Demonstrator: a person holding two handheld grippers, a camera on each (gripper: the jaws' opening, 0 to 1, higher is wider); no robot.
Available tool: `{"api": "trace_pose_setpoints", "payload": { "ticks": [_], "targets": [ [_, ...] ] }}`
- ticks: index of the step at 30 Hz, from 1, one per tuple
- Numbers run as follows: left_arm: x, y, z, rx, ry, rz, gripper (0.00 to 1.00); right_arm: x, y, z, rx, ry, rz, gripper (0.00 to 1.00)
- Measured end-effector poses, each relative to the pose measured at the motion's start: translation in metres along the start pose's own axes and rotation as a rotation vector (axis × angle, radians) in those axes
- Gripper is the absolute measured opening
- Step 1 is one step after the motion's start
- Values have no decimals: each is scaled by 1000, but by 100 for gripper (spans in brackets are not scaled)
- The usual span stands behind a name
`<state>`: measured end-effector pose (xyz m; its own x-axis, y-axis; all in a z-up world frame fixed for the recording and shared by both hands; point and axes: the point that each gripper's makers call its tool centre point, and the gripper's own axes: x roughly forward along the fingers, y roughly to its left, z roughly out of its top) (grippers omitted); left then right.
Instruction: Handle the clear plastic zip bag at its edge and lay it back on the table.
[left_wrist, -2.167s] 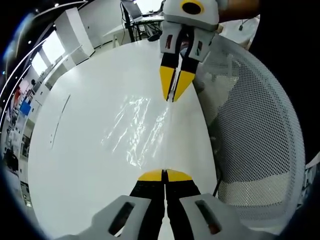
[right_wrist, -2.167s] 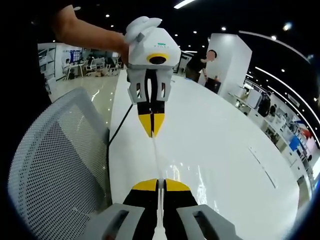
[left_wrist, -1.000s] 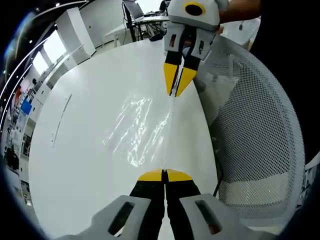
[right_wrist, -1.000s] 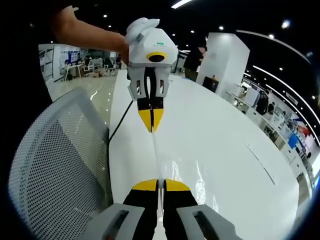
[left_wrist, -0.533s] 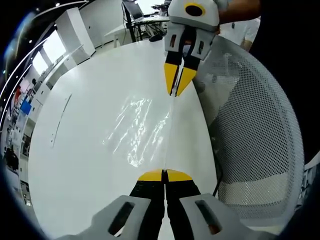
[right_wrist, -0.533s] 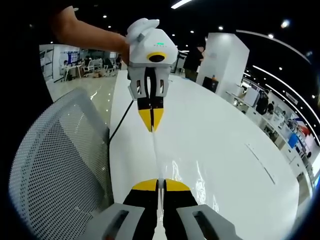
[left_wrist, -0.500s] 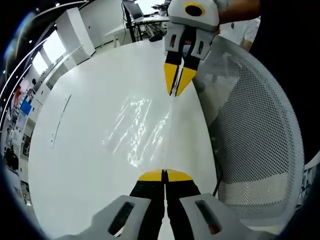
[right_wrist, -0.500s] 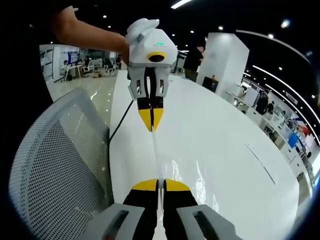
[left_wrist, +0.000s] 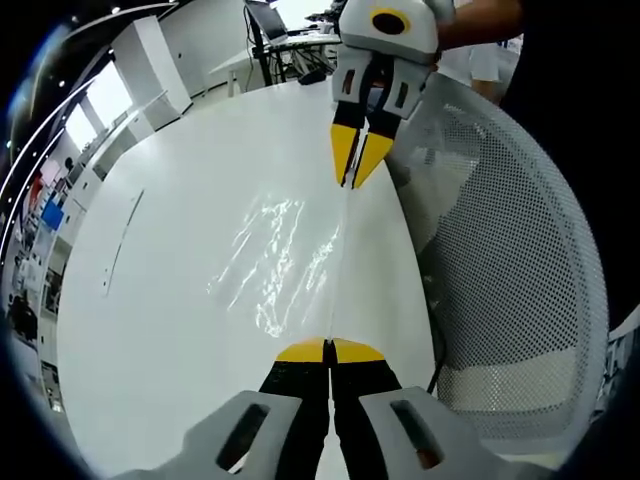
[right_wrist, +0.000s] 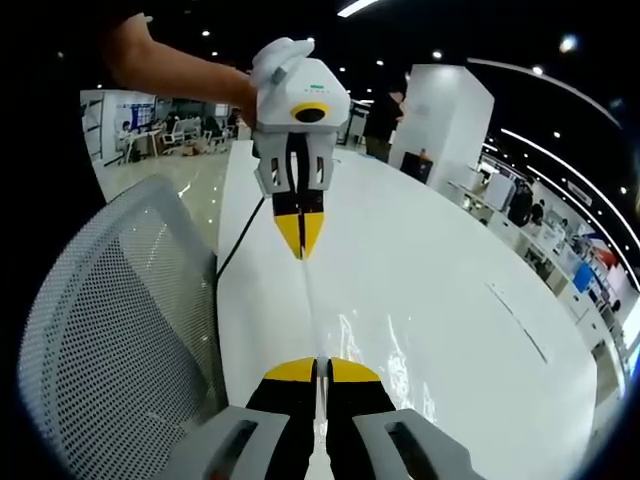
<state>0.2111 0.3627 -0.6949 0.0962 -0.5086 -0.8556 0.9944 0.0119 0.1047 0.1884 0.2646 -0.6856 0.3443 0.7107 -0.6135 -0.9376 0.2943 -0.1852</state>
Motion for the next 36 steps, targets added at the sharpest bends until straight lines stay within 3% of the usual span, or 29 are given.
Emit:
{"api": "trace_pose_setpoints", "payload": {
  "ticks": [36],
  "targets": [
    [-1,3,-5,-14,-1,1,0,-6,3,-5,6,-7,3,0]
  ]
}}
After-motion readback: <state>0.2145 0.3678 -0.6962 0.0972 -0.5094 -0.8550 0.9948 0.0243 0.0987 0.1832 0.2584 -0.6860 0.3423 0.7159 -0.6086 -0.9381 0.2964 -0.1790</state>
